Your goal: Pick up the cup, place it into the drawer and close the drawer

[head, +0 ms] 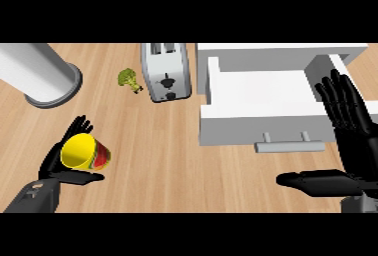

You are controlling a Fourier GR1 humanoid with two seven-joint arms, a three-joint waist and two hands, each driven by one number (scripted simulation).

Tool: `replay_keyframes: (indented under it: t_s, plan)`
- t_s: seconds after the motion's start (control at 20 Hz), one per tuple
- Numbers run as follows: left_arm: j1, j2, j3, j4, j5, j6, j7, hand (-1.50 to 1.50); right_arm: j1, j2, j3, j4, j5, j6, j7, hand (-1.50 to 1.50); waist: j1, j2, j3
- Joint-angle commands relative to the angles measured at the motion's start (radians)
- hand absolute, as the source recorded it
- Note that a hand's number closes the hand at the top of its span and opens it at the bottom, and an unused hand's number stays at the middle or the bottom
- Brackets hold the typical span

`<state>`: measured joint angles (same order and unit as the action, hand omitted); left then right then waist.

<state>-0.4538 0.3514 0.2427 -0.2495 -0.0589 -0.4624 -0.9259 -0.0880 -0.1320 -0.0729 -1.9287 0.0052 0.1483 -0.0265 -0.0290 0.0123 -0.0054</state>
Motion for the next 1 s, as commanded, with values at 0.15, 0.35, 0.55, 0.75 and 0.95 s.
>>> replay_keyframes:
  t_s: [0.15, 0.35, 0.55, 0.75, 0.95]
  plan:
    - [-0.006, -0.046, -0.005, -0.010, 0.028, -0.223, -0.116, -1.50, -0.010, -0.026, -0.038, 0.028, -0.047, 0.033, -0.003, -1.50, 0.000, 0.001, 0.000]
    - [-0.029, -0.036, -0.012, -0.033, 0.047, -0.311, -0.084, 1.50, -0.010, 0.010, -0.004, 0.046, -0.002, -0.001, -0.019, -1.50, 0.007, 0.001, 0.000]
    - [0.011, -0.057, -0.016, -0.039, 0.072, -0.373, -0.085, 1.50, 0.027, 0.003, -0.003, 0.013, -0.003, 0.010, -0.023, -1.50, 0.003, -0.003, 0.000]
    - [-0.036, -0.073, 0.028, -0.045, 0.132, -0.323, -0.049, 1.50, -0.003, -0.016, -0.007, 0.014, -0.013, 0.025, -0.001, -1.50, 0.001, -0.002, 0.001]
    - [0.015, -0.105, 0.140, -0.067, 0.227, -0.096, -0.120, 1.50, -0.006, -0.017, -0.027, 0.010, 0.004, -0.001, 0.006, -1.50, 0.014, -0.004, 0.001]
